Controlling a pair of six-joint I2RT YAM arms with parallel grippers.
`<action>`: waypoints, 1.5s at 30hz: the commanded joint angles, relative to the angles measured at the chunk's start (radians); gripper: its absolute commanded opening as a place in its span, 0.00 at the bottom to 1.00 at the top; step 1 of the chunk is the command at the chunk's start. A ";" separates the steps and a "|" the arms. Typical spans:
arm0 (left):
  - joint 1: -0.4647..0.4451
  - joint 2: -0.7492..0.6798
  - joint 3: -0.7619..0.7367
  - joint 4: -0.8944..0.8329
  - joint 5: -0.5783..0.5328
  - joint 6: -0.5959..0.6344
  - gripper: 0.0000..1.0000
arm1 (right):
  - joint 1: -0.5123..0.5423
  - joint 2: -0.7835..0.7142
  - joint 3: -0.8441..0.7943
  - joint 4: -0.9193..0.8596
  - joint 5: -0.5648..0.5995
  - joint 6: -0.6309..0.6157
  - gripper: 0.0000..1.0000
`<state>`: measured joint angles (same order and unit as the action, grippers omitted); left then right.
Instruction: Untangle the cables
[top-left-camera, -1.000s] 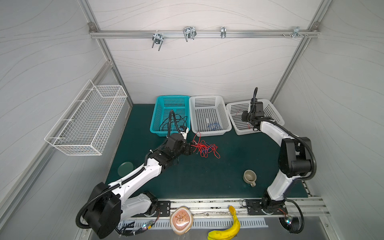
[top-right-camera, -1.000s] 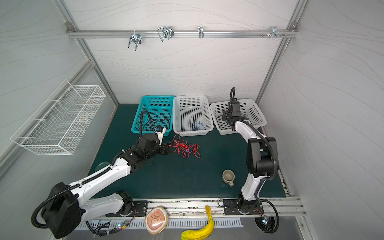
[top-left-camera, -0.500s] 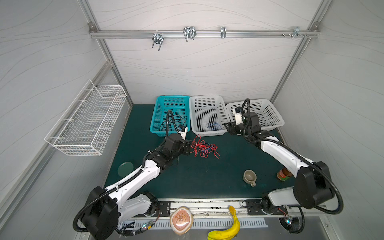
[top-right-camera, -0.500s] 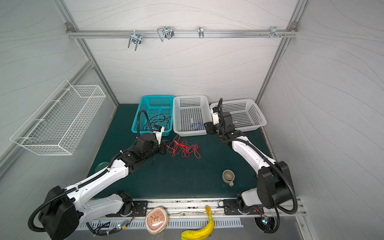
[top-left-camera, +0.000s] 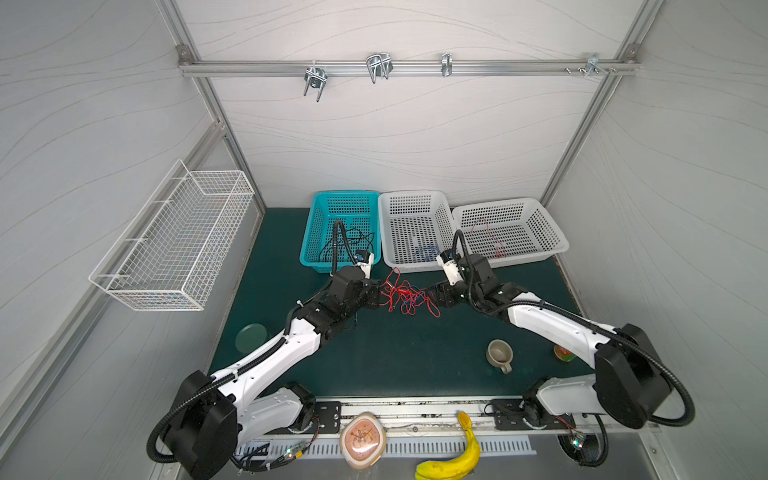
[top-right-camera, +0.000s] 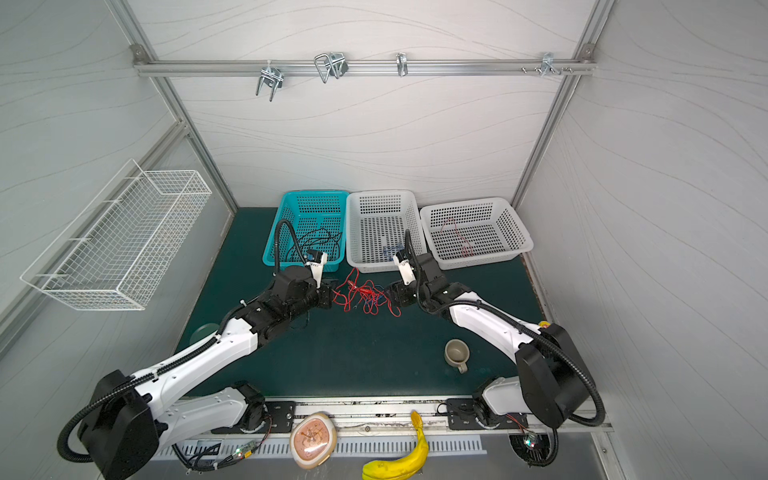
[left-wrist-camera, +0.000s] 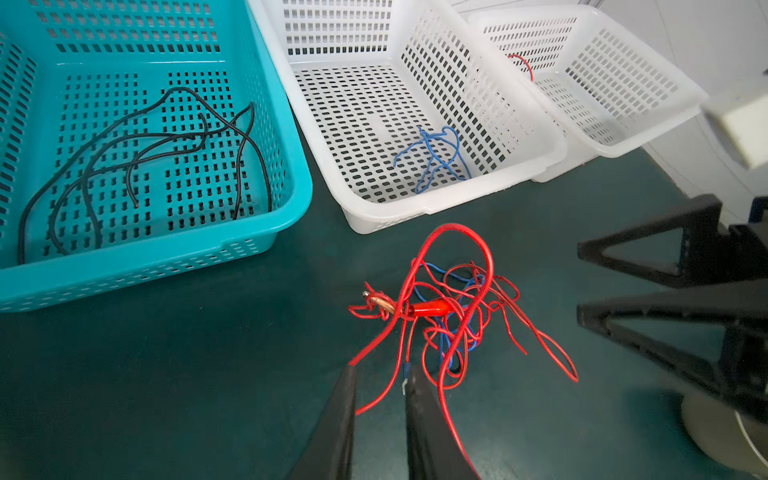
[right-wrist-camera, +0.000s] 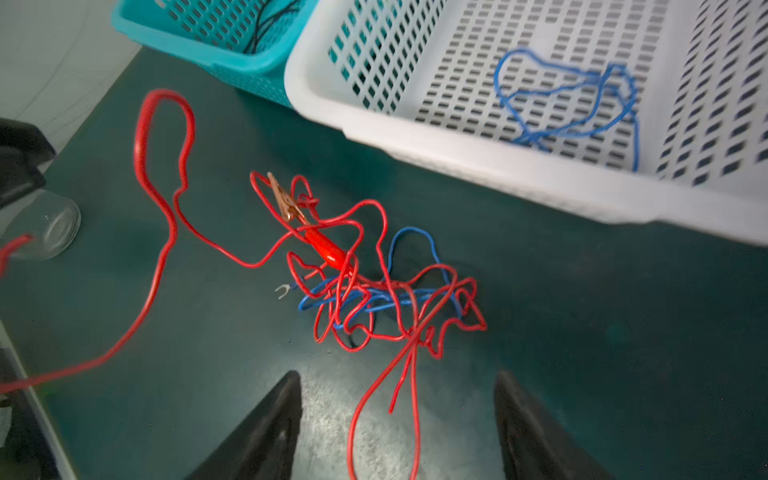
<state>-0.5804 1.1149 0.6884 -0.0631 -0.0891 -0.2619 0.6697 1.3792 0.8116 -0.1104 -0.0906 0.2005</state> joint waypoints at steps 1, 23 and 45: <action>0.000 0.014 0.051 0.017 -0.033 -0.005 0.01 | 0.047 0.049 0.016 -0.085 0.091 0.060 0.75; 0.017 0.078 0.062 -0.019 -0.172 -0.026 0.00 | 0.070 -0.031 0.050 -0.189 0.325 0.064 0.00; 0.047 -0.011 0.002 0.060 0.052 0.009 0.31 | 0.070 -0.582 0.031 -0.059 0.175 -0.136 0.00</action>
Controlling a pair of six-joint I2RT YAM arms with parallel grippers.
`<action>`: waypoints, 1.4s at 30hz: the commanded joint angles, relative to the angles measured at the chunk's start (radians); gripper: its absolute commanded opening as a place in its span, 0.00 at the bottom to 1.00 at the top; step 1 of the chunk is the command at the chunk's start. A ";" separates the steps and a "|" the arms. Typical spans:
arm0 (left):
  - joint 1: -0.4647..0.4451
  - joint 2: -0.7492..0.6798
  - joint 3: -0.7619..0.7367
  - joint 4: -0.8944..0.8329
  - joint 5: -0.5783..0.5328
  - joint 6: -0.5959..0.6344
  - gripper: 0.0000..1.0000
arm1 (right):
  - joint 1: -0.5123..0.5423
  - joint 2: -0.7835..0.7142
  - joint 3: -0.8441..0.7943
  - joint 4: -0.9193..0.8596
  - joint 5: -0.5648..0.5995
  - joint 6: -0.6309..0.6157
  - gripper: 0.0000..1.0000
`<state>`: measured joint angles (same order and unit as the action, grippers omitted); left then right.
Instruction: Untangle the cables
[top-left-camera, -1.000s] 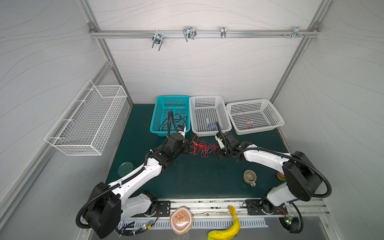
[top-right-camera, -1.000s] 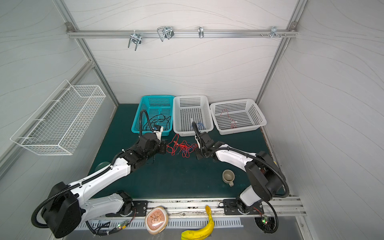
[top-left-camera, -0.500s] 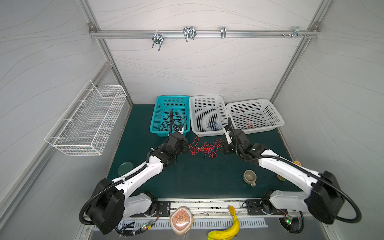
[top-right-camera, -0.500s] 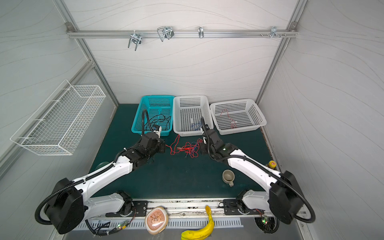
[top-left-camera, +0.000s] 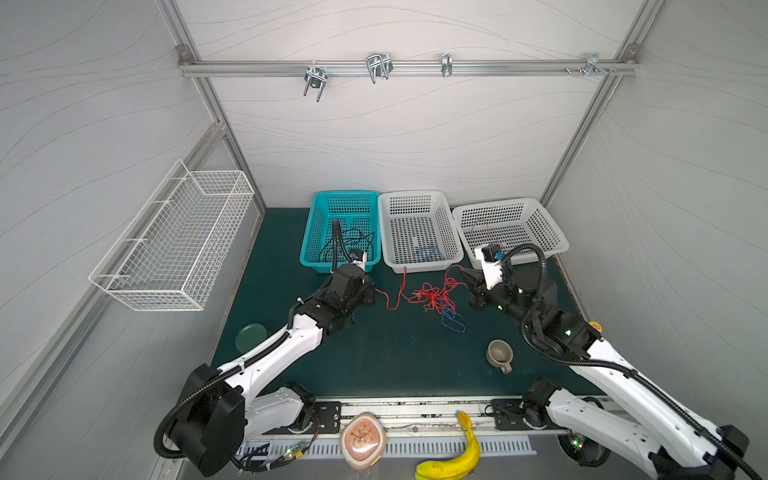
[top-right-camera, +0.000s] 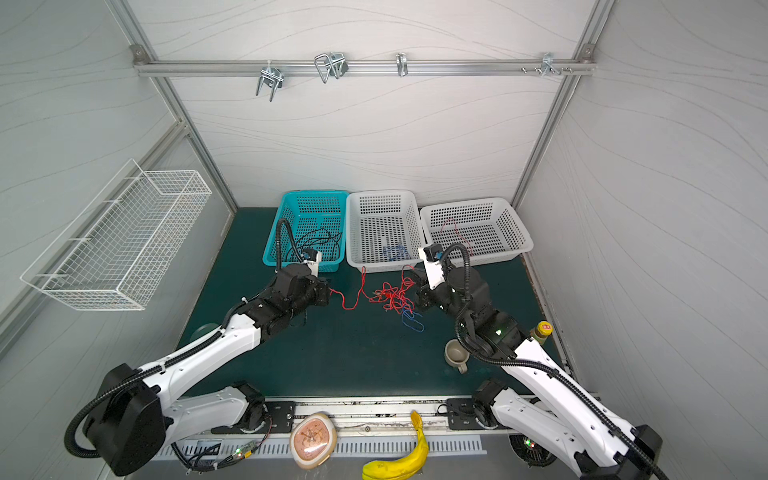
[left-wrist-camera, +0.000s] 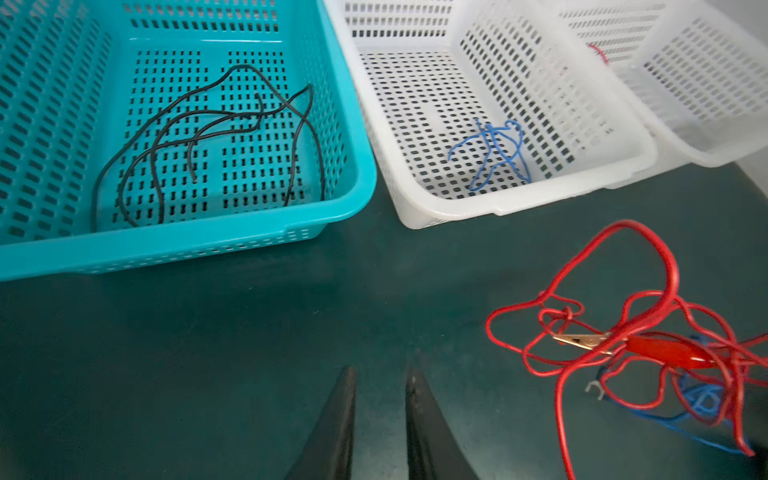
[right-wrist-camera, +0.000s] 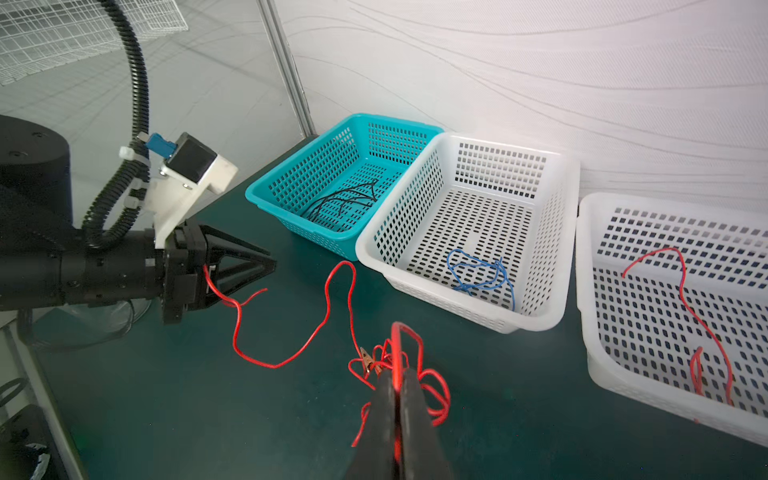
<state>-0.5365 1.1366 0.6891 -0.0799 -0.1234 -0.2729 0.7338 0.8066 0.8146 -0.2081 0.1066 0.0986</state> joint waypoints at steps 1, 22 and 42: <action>0.002 -0.042 0.002 0.082 0.113 0.024 0.38 | 0.006 -0.002 0.029 0.045 -0.025 -0.035 0.00; -0.119 0.062 0.073 0.255 0.268 0.055 0.82 | 0.009 0.241 0.098 0.186 -0.370 0.004 0.00; -0.122 0.082 0.001 0.560 0.299 0.041 0.94 | 0.010 0.301 0.092 0.185 -0.520 -0.001 0.00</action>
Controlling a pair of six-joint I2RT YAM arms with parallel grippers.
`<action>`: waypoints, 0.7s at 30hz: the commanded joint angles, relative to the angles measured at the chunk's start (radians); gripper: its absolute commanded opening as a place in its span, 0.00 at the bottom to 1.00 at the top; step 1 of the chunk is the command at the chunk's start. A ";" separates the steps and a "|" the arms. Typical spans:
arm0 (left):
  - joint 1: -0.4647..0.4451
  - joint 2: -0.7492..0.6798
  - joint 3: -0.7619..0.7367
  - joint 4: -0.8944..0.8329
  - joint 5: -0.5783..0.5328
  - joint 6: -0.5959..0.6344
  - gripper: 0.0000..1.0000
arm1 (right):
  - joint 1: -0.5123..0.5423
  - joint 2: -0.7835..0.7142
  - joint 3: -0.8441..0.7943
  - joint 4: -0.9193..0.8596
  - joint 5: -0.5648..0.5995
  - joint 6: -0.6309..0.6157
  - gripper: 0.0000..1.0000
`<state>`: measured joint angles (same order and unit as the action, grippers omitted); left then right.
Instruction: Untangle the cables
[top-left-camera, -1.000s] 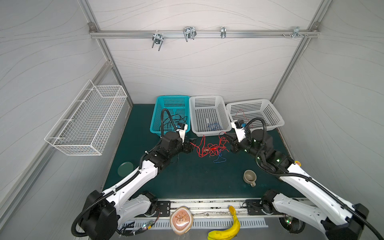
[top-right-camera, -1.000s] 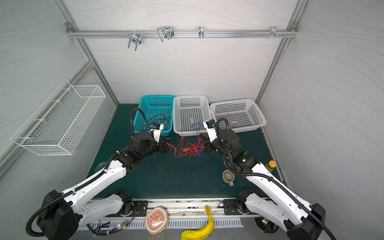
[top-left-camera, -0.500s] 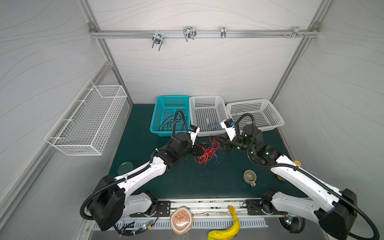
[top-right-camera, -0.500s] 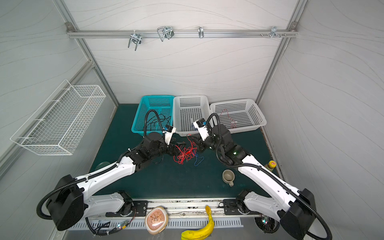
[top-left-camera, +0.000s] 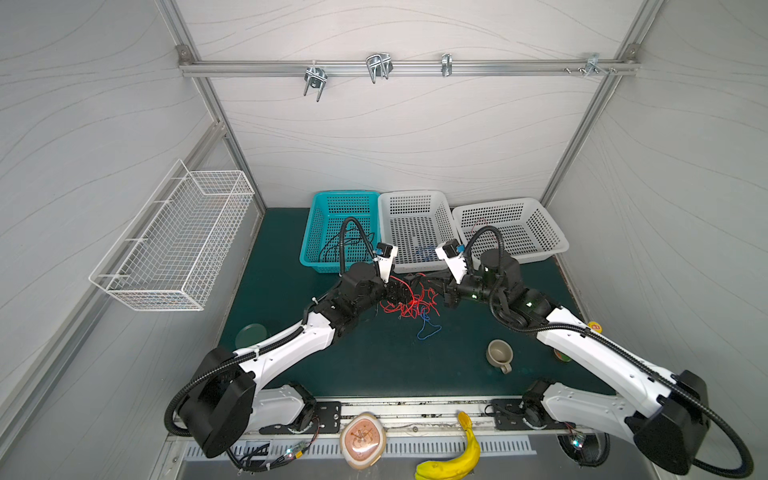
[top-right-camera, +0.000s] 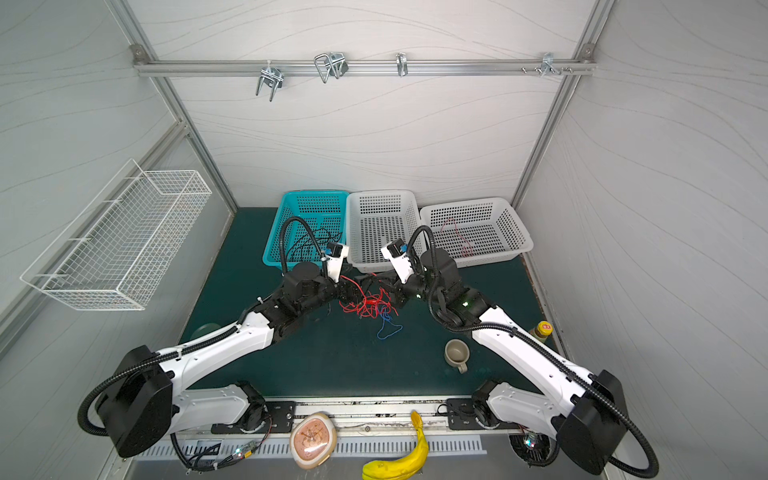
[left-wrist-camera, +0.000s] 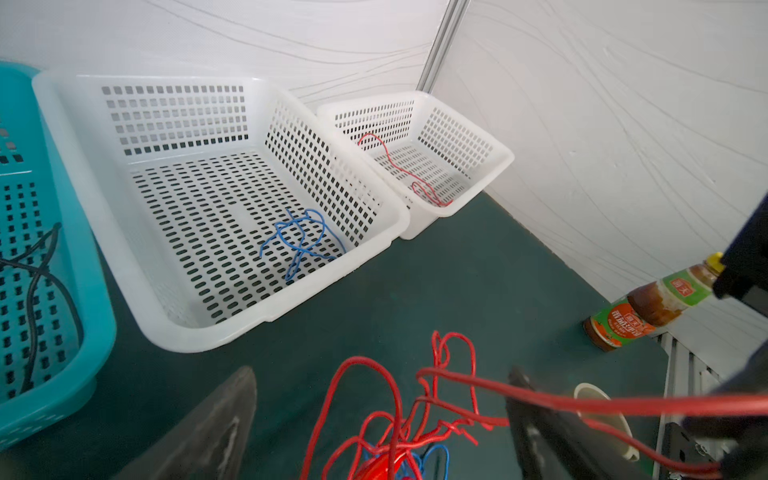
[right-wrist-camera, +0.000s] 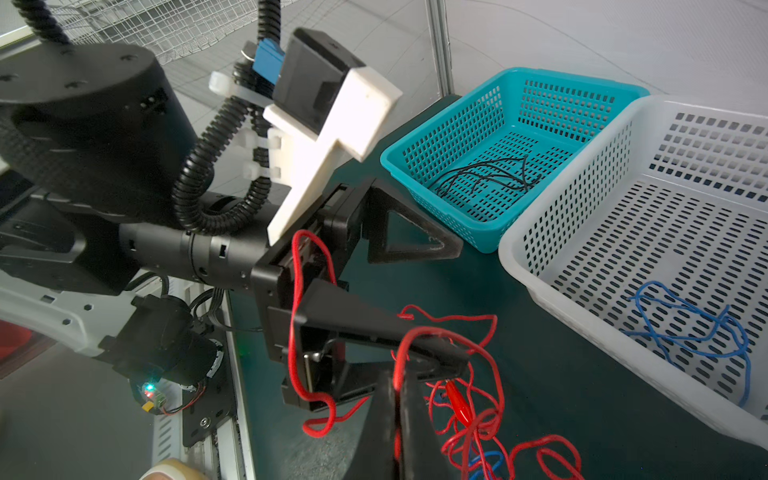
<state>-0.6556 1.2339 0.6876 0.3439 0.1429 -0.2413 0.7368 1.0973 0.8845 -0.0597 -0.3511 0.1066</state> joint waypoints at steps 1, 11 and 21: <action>-0.002 -0.012 0.006 0.135 0.031 0.009 0.93 | 0.007 0.012 0.022 0.039 -0.074 -0.006 0.00; -0.003 0.029 0.015 0.167 -0.021 0.000 0.70 | 0.010 0.016 0.022 0.041 -0.126 -0.002 0.00; -0.002 0.042 0.037 0.146 0.017 0.005 0.19 | 0.010 0.042 0.025 0.038 -0.081 -0.003 0.00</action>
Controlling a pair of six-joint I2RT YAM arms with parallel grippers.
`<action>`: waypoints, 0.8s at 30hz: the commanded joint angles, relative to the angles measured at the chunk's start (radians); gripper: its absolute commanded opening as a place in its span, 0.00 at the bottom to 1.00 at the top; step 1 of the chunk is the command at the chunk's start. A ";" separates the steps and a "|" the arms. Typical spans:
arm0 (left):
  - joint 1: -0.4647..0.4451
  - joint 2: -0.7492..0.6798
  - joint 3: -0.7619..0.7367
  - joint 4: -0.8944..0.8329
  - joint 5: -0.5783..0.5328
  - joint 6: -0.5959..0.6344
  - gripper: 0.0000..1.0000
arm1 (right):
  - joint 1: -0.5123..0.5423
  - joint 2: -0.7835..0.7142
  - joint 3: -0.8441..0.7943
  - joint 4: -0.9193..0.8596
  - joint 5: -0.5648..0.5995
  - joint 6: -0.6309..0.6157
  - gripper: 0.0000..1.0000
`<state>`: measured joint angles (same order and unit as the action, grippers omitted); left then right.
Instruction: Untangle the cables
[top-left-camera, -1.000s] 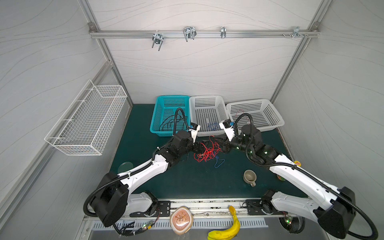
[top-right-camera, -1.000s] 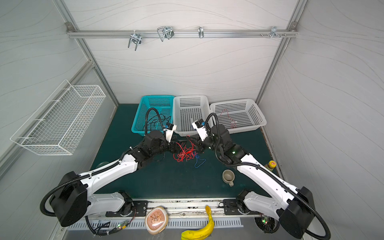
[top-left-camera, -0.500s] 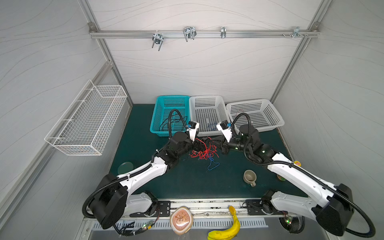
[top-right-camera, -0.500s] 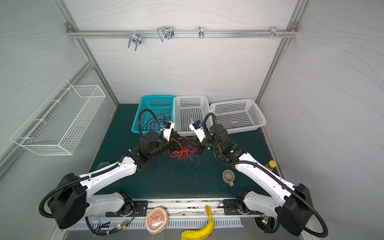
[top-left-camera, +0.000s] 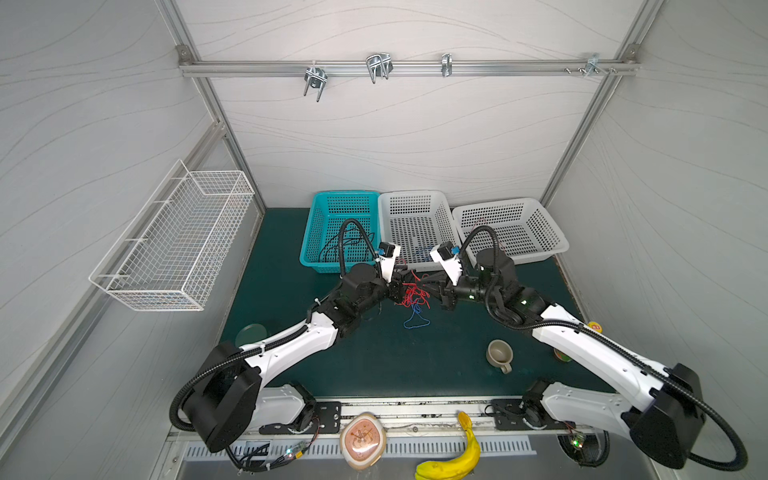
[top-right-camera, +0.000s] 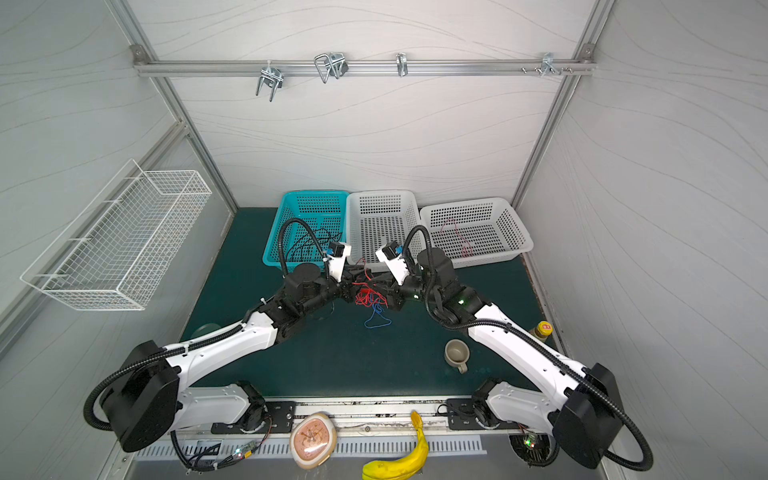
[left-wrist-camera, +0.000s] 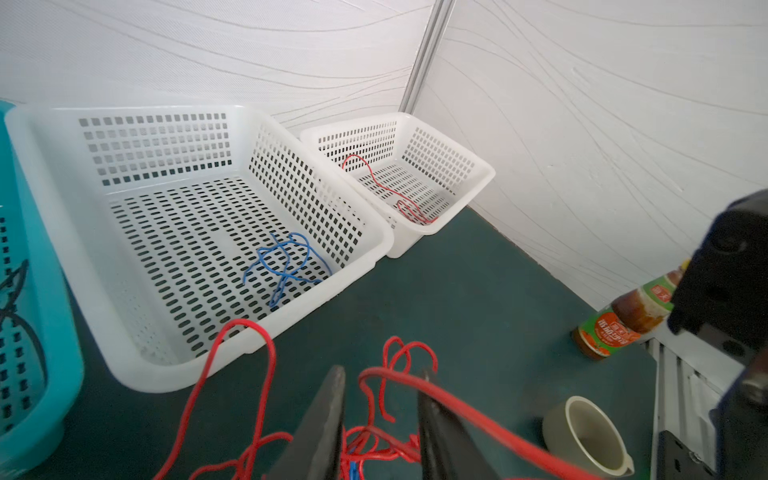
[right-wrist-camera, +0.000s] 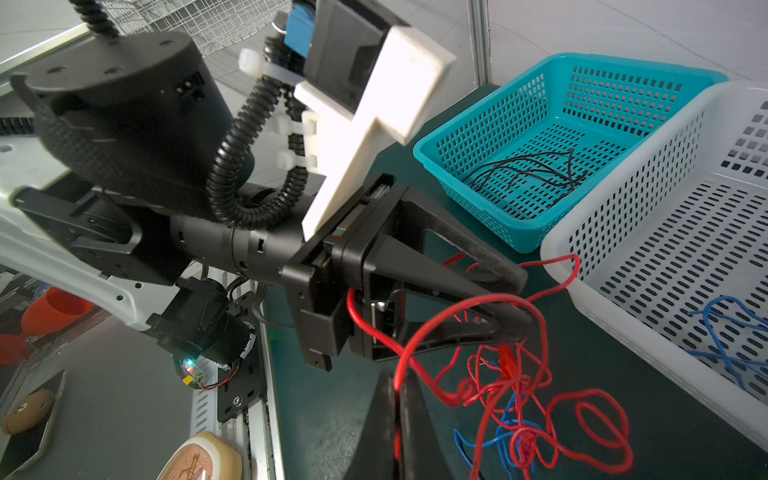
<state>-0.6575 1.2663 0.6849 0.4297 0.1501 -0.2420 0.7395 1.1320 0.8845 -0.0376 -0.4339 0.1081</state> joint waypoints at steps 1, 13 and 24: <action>0.000 0.011 0.039 0.057 0.009 0.007 0.15 | 0.008 0.010 0.027 0.016 0.008 -0.005 0.00; 0.000 0.004 0.041 0.009 -0.026 0.008 0.00 | 0.008 0.023 0.028 -0.010 0.134 -0.005 0.05; 0.000 0.019 0.063 -0.094 0.008 0.013 0.15 | 0.008 0.051 0.016 -0.034 0.223 0.001 0.16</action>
<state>-0.6575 1.2690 0.6926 0.3462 0.1360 -0.2359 0.7403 1.1664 0.8848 -0.0536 -0.2432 0.1120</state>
